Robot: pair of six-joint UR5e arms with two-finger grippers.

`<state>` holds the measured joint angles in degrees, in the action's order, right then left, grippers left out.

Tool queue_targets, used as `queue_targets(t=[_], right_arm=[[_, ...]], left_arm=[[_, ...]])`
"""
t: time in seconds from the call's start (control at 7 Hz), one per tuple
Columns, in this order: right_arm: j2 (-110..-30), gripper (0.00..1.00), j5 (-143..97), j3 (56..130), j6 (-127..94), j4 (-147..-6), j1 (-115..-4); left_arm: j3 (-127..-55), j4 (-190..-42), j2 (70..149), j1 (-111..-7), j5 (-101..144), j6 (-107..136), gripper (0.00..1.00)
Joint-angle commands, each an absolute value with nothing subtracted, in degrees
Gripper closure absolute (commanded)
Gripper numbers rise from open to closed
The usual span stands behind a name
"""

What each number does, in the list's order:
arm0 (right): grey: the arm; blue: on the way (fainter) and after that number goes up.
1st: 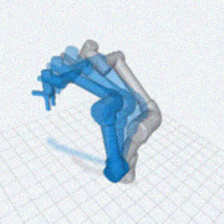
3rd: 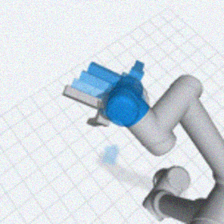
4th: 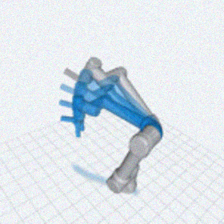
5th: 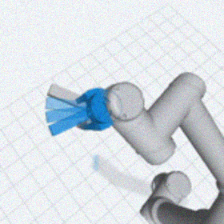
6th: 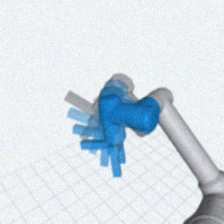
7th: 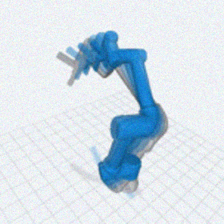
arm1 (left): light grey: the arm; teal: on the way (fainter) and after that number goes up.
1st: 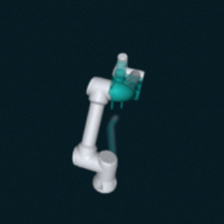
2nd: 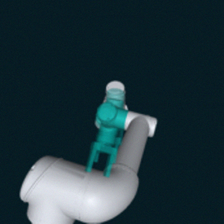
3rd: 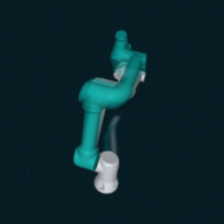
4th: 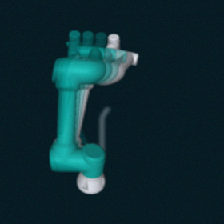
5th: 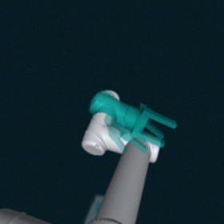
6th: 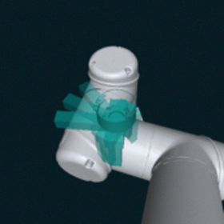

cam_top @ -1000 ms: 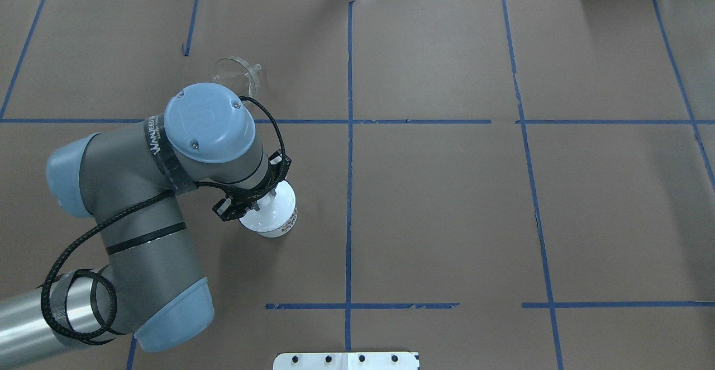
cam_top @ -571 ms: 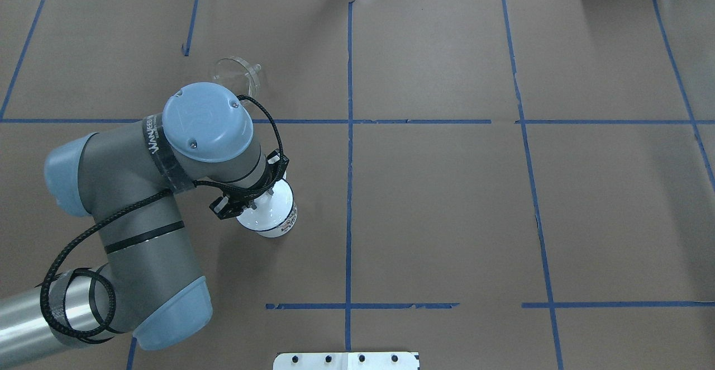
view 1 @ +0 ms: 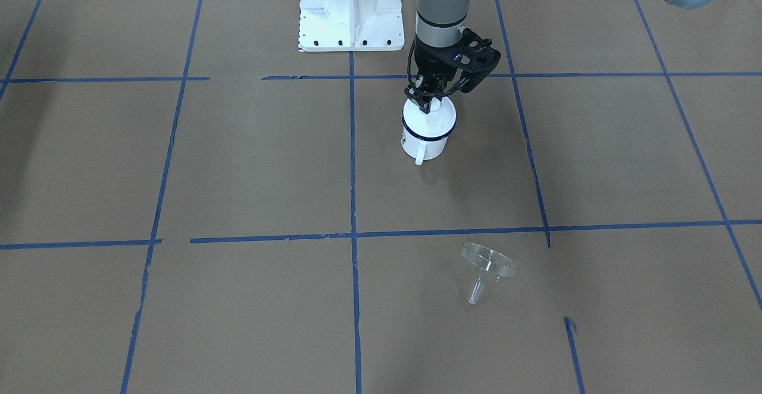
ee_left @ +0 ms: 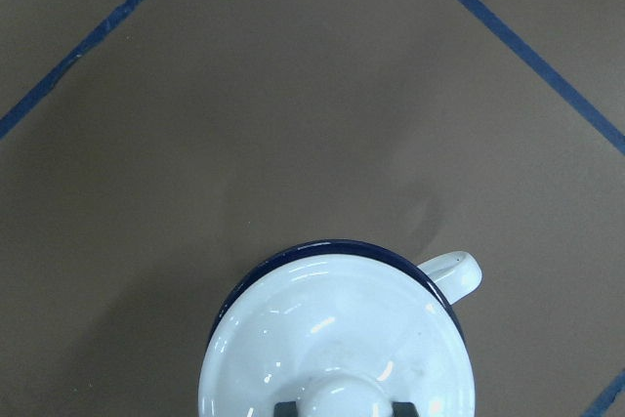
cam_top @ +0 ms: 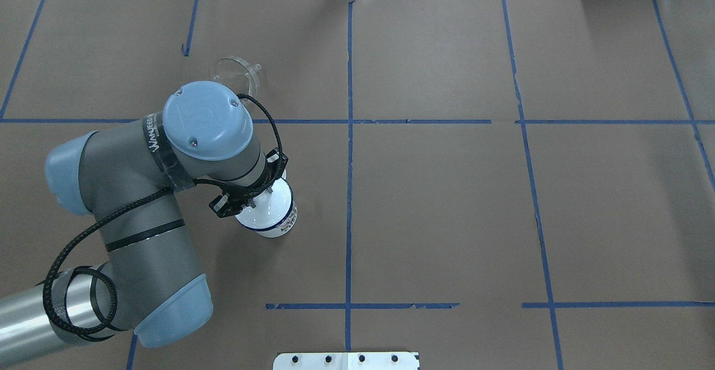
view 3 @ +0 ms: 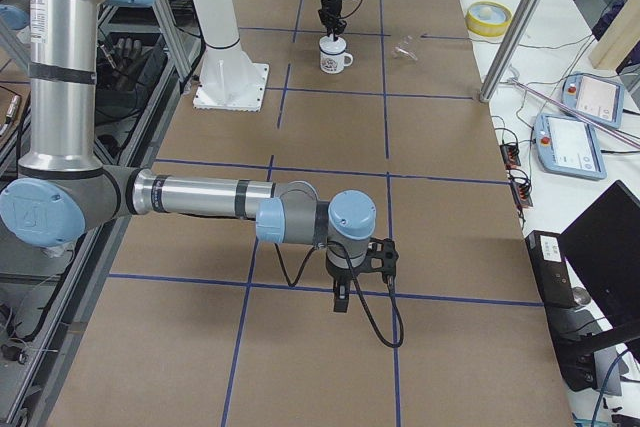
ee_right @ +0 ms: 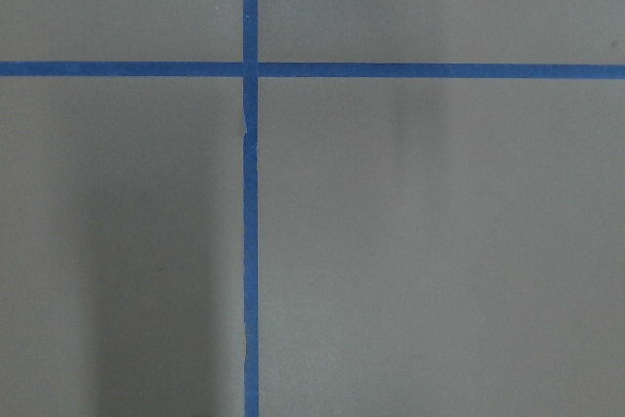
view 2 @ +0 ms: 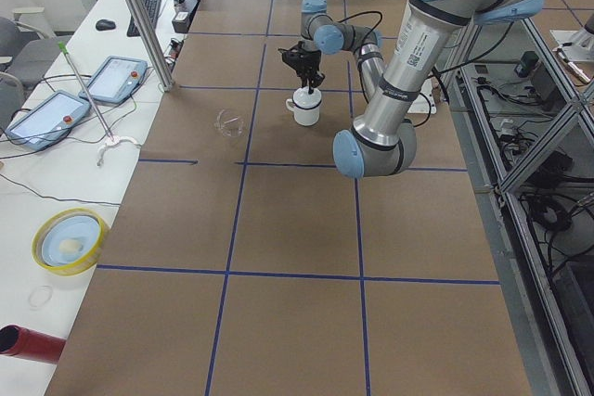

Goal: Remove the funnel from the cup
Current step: 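Lower the lid onto the mug opening with the left gripper, then release the lid and raise the left arm away from the mug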

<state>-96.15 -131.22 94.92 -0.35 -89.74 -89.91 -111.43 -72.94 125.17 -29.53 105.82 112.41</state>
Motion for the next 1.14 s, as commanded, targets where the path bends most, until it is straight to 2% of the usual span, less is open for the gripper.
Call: queue_targets(t=[0.0,0.14,0.57,1.0], right_arm=[[-96.15,0.0,-131.22,94.92,-0.35,-89.74,-89.91],[-96.15,0.0,-131.22,94.83,-0.35,-89.74,-89.91],[-96.15,0.0,-131.22,94.92,-0.35,-89.74,-89.91],[-96.15,0.0,-131.22,94.83,-0.35,-89.74,-89.91]], left_arm=[[-111.09,-72.95,125.24,-29.53,105.82,112.41,0.9],[-111.18,-72.95,125.16,-29.53,105.82,112.33,0.01],[-112.32,-72.95,124.98,-32.06,105.91,104.03,0.0],[-112.5,-74.17,116.84,-52.38,119.72,69.92,0.0]])
